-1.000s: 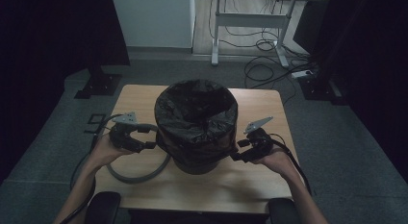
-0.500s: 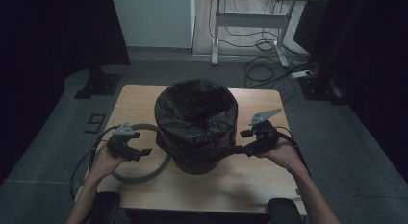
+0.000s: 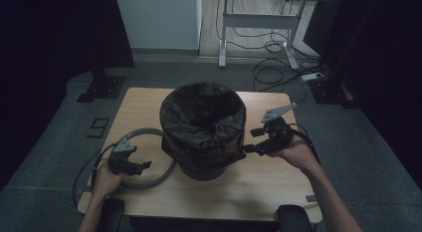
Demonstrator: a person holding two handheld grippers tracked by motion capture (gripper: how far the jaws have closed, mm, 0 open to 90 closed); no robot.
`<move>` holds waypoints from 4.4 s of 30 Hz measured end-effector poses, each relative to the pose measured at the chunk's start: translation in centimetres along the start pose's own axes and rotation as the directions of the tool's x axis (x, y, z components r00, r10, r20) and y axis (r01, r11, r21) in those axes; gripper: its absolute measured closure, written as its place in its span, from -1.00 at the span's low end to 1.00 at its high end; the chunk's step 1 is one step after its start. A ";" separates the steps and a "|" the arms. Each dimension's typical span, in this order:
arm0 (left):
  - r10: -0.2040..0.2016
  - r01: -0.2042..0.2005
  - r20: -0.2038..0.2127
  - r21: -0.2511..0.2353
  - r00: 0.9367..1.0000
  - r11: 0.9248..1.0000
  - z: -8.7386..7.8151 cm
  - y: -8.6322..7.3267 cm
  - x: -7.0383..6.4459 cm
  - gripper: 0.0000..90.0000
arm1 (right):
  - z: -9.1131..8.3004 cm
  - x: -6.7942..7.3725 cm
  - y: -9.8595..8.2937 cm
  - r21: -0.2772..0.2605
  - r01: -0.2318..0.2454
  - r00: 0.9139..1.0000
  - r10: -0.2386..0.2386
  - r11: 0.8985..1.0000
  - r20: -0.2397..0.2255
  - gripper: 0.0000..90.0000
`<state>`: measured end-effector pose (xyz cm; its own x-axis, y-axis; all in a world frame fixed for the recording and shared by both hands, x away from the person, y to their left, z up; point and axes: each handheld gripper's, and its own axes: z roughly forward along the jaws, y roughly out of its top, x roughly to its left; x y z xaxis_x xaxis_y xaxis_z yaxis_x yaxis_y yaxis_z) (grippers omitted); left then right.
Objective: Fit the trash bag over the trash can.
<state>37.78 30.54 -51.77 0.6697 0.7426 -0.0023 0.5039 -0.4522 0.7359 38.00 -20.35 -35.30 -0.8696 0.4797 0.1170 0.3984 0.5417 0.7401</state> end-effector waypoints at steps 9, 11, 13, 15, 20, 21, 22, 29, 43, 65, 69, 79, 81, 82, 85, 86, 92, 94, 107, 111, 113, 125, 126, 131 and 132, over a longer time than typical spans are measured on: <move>-0.005 0.006 -0.031 0.032 1.000 0.999 1.3 -1.6 0.7 -0.89 | -1.8 0.4 2.0 -0.009 0.013 1.000 -0.013 1.000 -0.003 -0.38; -0.005 0.007 -0.033 0.039 0.999 0.999 1.6 -1.7 0.7 -0.92 | -2.2 0.5 2.5 -0.015 0.015 1.000 -0.015 1.000 -0.004 -0.37; -0.001 0.002 -0.034 0.056 0.999 0.998 1.9 -1.9 0.7 -0.93 | -2.7 0.6 3.1 -0.017 0.017 1.000 -0.017 1.000 -0.006 -0.36; 0.009 -0.006 -0.040 0.082 0.999 0.997 2.1 -2.0 0.6 -0.93 | -3.1 0.7 3.7 -0.020 0.016 1.000 -0.017 1.000 -0.009 -0.36; -0.022 0.026 -0.041 0.090 0.999 0.996 2.2 -2.0 0.8 -0.95 | -3.9 1.0 5.2 -0.036 0.027 0.999 -0.027 0.999 -0.024 -0.33; -0.035 0.039 -0.040 0.094 0.999 0.995 2.2 -2.0 0.8 -0.95 | -4.0 1.0 5.5 -0.039 0.030 0.999 -0.031 0.999 -0.025 -0.33; -0.042 0.045 -0.038 0.097 0.998 0.994 2.2 -2.0 0.9 -0.95 | -4.0 1.0 5.9 -0.040 0.032 0.999 -0.033 0.999 -0.024 -0.33; -0.045 0.049 -0.039 0.096 0.998 0.994 2.2 -2.0 0.9 -0.96 | -3.2 0.9 8.8 -0.050 0.040 0.999 -0.041 0.998 -0.015 -0.32; -0.046 0.050 -0.041 0.096 0.998 0.994 2.2 -2.0 0.9 -0.96 | 2.5 2.6 15.1 0.016 0.120 0.992 -0.119 0.993 -0.039 -0.46; -0.047 0.051 -0.041 0.096 0.998 0.994 2.2 -2.0 0.8 -0.96 | 15.8 4.2 17.0 0.196 0.180 0.983 -0.169 0.964 -0.074 -0.62; -0.047 0.051 -0.041 0.096 0.998 0.994 2.2 -2.0 0.8 -0.96 | 17.3 3.4 16.6 0.254 0.180 0.984 -0.170 0.950 -0.059 -0.64; -0.047 0.051 -0.041 0.096 0.998 0.994 2.2 -2.0 0.8 -0.96 | 14.5 3.7 17.2 0.194 0.200 0.979 -0.203 0.960 -0.005 -0.64; -0.047 0.051 -0.041 0.096 0.998 0.994 2.2 -2.0 0.8 -0.96 | 13.5 3.9 17.5 0.165 0.177 0.984 -0.180 0.970 0.007 -0.64; -0.047 0.051 -0.041 0.096 0.998 0.994 2.2 -2.0 0.8 -0.96 | 13.4 4.0 17.5 0.157 0.173 0.985 -0.175 0.972 -0.002 -0.64; -0.047 0.051 -0.041 0.096 0.998 0.994 2.2 -2.0 0.8 -0.96 | 13.6 5.2 17.0 0.152 0.192 0.981 -0.186 0.969 -0.055 -0.67; -0.047 0.051 -0.041 0.098 0.998 0.994 2.2 -2.0 0.9 -0.96 | 14.0 5.4 16.7 0.151 0.185 0.982 -0.176 0.971 -0.071 -0.67; -0.047 0.051 -0.041 0.096 0.998 0.994 2.2 -2.0 0.8 -0.96 | 17.1 5.4 15.8 0.231 0.162 0.986 -0.163 0.959 -0.014 -0.63; -0.047 0.051 -0.041 0.096 0.998 0.994 2.2 -2.0 0.9 -0.96 | 17.9 5.2 15.6 0.256 0.173 0.985 -0.174 0.951 -0.016 -0.63; -0.047 0.051 -0.041 0.097 0.998 0.994 2.2 -2.0 0.8 -0.96 | 13.8 1.5 17.6 0.150 0.174 0.983 -0.180 0.973 0.025 -0.66; -0.047 0.051 -0.041 0.096 0.998 0.994 2.2 -2.0 0.8 -0.96 | 15.1 -0.3 17.3 0.182 0.168 0.979 -0.185 0.969 0.080 -0.66; -0.047 0.051 -0.041 0.096 0.998 0.994 2.2 -2.0 0.8 -0.96 | 15.9 -1.1 17.0 0.202 0.165 0.977 -0.189 0.965 0.104 -0.66; -0.047 0.051 -0.041 0.096 0.998 0.994 2.2 -2.0 0.9 -0.96 | 16.0 -1.2 16.4 0.259 0.196 0.974 -0.218 0.946 0.058 -0.66; -0.047 0.051 -0.041 0.096 0.998 0.994 2.2 -2.0 0.9 -0.96 | 15.3 -0.8 16.6 0.243 0.195 0.975 -0.215 0.950 0.058 -0.66; -0.047 0.051 -0.041 0.096 0.998 0.994 2.2 -2.0 0.9 -0.96 | 12.9 1.7 17.0 0.163 0.187 0.981 -0.193 0.969 0.026 -0.67; -0.047 0.051 -0.041 0.096 0.998 0.994 2.2 -2.0 0.9 -0.96 | 13.1 2.2 16.9 0.155 0.183 0.982 -0.188 0.971 0.017 -0.67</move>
<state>38.53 31.01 -54.74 0.6223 0.7828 -0.0093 0.5876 -0.4592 0.6663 46.67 -1.13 -31.21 -0.9239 0.3810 -0.0349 0.2730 0.7205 0.6374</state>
